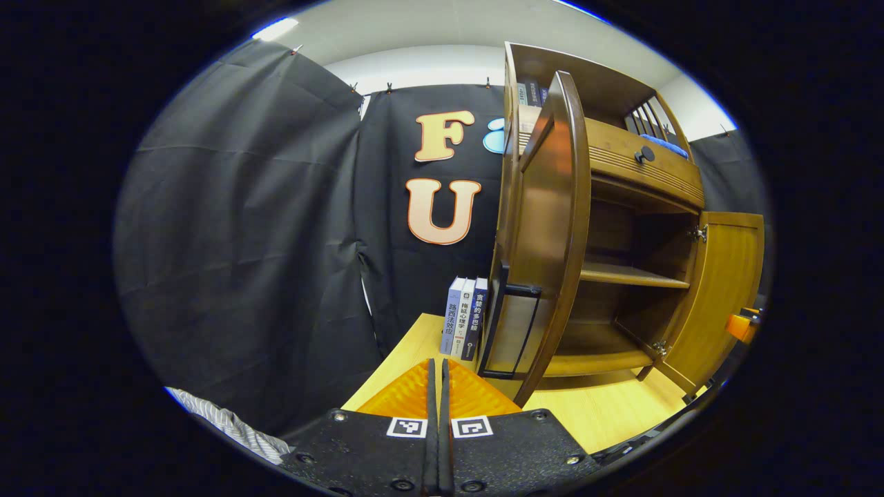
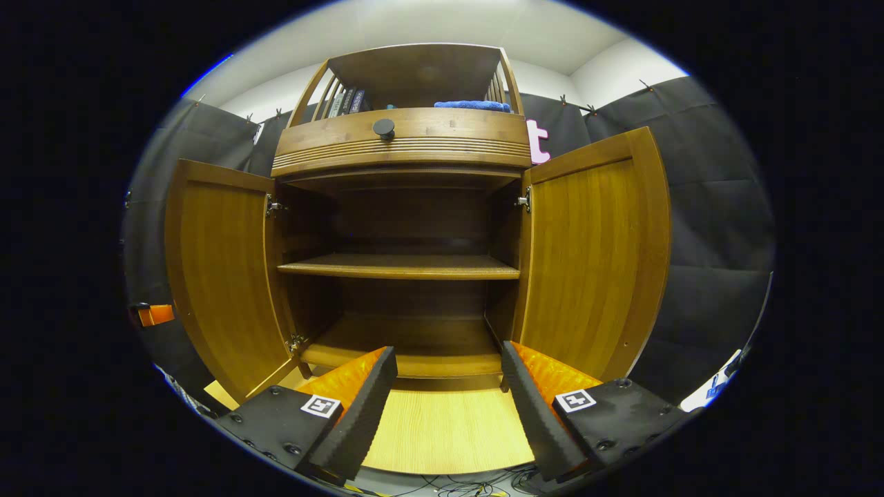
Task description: Open the right door of the double-door shoe cabinet with the right hand, and open the left door with the left hand.
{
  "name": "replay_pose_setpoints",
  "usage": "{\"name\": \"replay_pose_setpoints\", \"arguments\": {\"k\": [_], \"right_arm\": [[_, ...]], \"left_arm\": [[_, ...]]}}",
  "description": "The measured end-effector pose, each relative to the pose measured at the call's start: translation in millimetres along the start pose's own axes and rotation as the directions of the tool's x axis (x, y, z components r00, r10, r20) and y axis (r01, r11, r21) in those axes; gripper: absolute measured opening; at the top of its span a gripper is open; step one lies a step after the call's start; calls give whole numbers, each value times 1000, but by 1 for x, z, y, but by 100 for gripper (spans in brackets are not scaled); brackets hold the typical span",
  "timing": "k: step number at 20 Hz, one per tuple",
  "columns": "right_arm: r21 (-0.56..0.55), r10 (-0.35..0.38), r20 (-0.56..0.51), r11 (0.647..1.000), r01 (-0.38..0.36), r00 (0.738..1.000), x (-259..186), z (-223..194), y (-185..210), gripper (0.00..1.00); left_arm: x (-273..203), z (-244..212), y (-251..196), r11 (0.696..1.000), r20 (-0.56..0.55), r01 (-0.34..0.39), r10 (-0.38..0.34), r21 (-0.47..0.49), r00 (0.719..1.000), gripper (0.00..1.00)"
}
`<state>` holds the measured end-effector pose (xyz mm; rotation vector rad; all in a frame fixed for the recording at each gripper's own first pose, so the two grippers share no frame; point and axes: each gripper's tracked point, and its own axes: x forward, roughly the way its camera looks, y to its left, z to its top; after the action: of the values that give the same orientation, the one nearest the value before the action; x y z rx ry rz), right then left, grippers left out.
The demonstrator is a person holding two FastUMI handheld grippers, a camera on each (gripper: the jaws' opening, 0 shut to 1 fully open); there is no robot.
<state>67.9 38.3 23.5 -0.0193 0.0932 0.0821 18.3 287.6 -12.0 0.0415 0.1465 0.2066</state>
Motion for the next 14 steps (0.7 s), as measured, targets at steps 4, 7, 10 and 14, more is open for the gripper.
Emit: {"name": "replay_pose_setpoints", "arguments": {"k": [4,7,10,14], "right_arm": [[-2,-11,5,1000,11,1000,-2,7,-6,93],[-9,-34,10,999,34,999,-2,13,-15,100],[-9,-55,18,998,55,998,-3,22,-24,96],[-15,-78,19,997,78,997,-3,30,-24,96]], "left_arm": [[-18,17,-17,999,14,26,-26,-24,1000,0],[-29,35,-37,998,42,51,-50,-35,998,0],[-37,52,-60,996,65,84,-82,-39,995,0],[-41,70,-80,993,92,119,-117,-25,989,6]]}}
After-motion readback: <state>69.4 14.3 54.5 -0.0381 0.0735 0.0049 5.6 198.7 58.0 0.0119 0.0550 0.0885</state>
